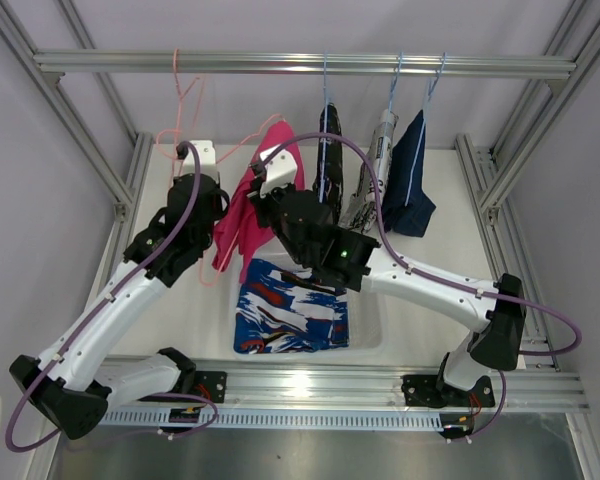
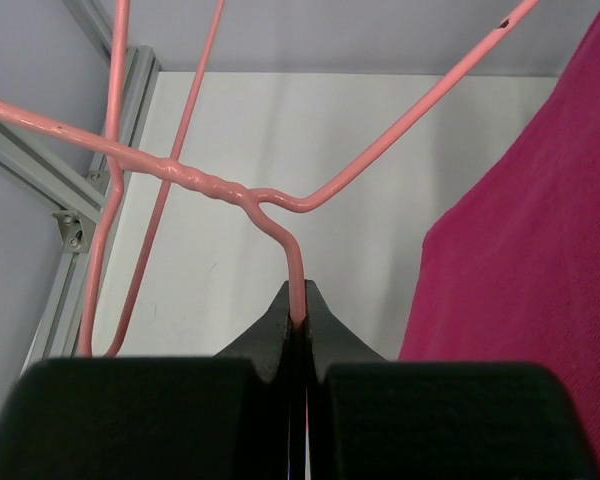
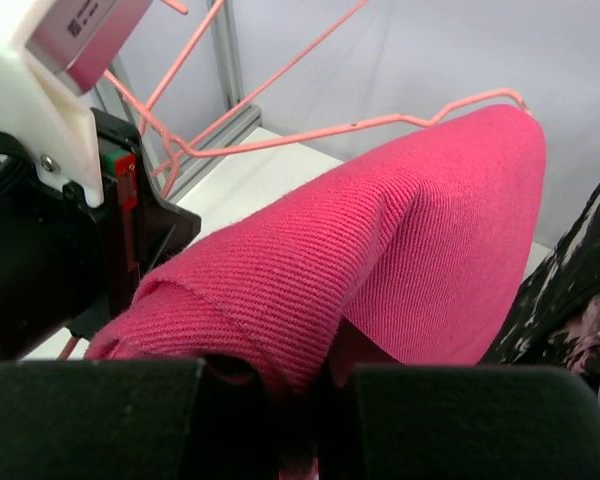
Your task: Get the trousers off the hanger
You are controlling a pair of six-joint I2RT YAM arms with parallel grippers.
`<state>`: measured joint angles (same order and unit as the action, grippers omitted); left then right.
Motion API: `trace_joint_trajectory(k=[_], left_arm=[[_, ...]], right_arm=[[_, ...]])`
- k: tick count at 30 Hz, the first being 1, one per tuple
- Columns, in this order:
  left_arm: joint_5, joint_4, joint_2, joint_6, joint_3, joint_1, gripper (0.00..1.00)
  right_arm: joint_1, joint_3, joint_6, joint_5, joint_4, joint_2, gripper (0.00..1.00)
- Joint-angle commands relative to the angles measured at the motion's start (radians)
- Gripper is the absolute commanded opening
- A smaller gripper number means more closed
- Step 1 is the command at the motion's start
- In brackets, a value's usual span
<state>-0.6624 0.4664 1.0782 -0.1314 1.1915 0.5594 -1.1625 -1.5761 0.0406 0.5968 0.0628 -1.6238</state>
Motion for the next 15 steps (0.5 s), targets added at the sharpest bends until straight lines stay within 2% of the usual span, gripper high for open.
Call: trace_joint_trajectory(k=[1,15], left_arm=[[0.043,-0.049,-0.001,0.003,0.017,-0.007,0.00],[0.044,-0.037,0.063,0.047,0.025,-0.007,0.01]], right_arm=[[0.006,-0.105,0.027,0.008,0.108,0.078,0.00],[0.023,-0.239,0.059,0.001,0.011,0.067,0.00]])
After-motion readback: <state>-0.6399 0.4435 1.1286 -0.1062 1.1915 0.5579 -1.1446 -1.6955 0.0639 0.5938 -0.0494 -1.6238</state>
